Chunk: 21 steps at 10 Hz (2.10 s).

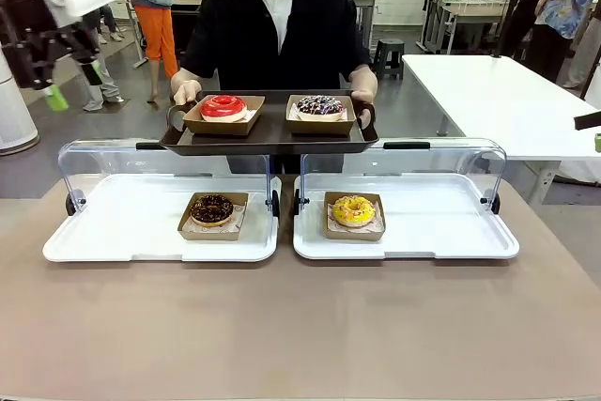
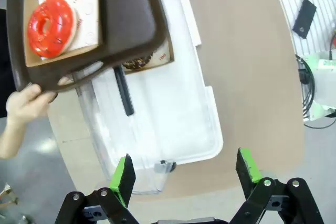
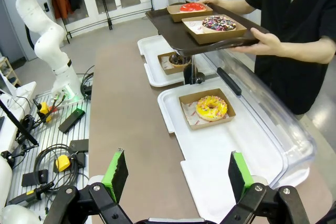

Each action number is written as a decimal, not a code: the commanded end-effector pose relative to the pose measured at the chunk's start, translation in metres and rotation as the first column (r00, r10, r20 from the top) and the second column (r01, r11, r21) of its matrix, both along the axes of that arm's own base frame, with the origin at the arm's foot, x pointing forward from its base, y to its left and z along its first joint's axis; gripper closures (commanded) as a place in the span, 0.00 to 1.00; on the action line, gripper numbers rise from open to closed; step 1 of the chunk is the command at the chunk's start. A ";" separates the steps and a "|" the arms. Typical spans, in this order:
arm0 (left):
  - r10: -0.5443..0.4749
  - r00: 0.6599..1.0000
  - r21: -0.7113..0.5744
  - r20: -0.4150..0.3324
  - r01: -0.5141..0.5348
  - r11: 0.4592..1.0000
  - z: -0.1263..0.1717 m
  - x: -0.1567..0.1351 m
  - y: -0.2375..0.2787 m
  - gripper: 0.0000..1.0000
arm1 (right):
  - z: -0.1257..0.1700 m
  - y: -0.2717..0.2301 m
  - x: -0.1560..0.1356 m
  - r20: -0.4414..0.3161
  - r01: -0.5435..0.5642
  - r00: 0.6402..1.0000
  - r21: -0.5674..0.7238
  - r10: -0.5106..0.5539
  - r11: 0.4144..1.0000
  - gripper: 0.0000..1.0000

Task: Provide the desired donut to the person.
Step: Place the picked Paper togo box onto the Handle tray extended by the person.

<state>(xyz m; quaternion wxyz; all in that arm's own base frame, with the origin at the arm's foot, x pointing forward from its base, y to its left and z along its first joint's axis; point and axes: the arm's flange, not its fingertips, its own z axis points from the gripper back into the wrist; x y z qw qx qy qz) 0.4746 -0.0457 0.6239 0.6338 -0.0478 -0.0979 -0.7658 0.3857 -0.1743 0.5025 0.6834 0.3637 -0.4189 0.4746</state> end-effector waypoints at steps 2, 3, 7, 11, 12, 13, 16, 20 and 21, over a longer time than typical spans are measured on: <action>0.003 1.000 -0.036 0.030 -0.002 0.999 -0.008 -0.023 0.022 0.00 | -0.001 0.000 -0.001 -0.001 0.001 1.000 0.003 -0.001 1.000 0.00; 0.016 0.999 -0.045 0.029 -0.014 0.999 -0.007 -0.026 0.031 0.00 | -0.001 0.000 -0.001 -0.001 0.001 1.000 0.003 -0.001 1.000 0.00; 0.030 1.000 -0.017 0.003 -0.030 0.999 -0.002 -0.021 0.026 0.00 | -0.001 0.000 -0.001 -0.001 0.001 1.000 0.003 -0.001 1.000 0.00; 0.030 1.000 -0.017 0.003 -0.030 0.999 -0.002 -0.021 0.026 0.00 | -0.001 0.000 -0.001 -0.001 0.001 1.000 0.003 -0.001 1.000 0.00; 0.030 1.000 -0.017 0.003 -0.030 0.999 -0.002 -0.021 0.026 0.00 | -0.001 0.000 -0.001 -0.001 0.001 1.000 0.003 -0.001 1.000 0.00; 0.030 1.000 -0.017 0.003 -0.030 0.999 -0.002 -0.021 0.026 0.00 | -0.001 0.000 -0.001 -0.001 0.001 1.000 0.003 -0.001 1.000 0.00; 0.030 1.000 -0.017 0.003 -0.030 0.999 -0.002 -0.021 0.026 0.00 | -0.001 0.000 -0.001 -0.001 0.001 1.000 0.003 -0.001 1.000 0.00; 0.030 1.000 -0.017 0.003 -0.030 0.999 -0.002 -0.021 0.026 0.00 | -0.001 0.000 -0.001 -0.001 0.001 1.000 0.003 -0.001 1.000 0.00; 0.024 1.000 -0.021 -0.001 -0.024 0.999 -0.005 -0.024 0.027 0.00 | -0.001 0.000 -0.001 -0.001 0.001 1.000 0.003 -0.001 1.000 0.00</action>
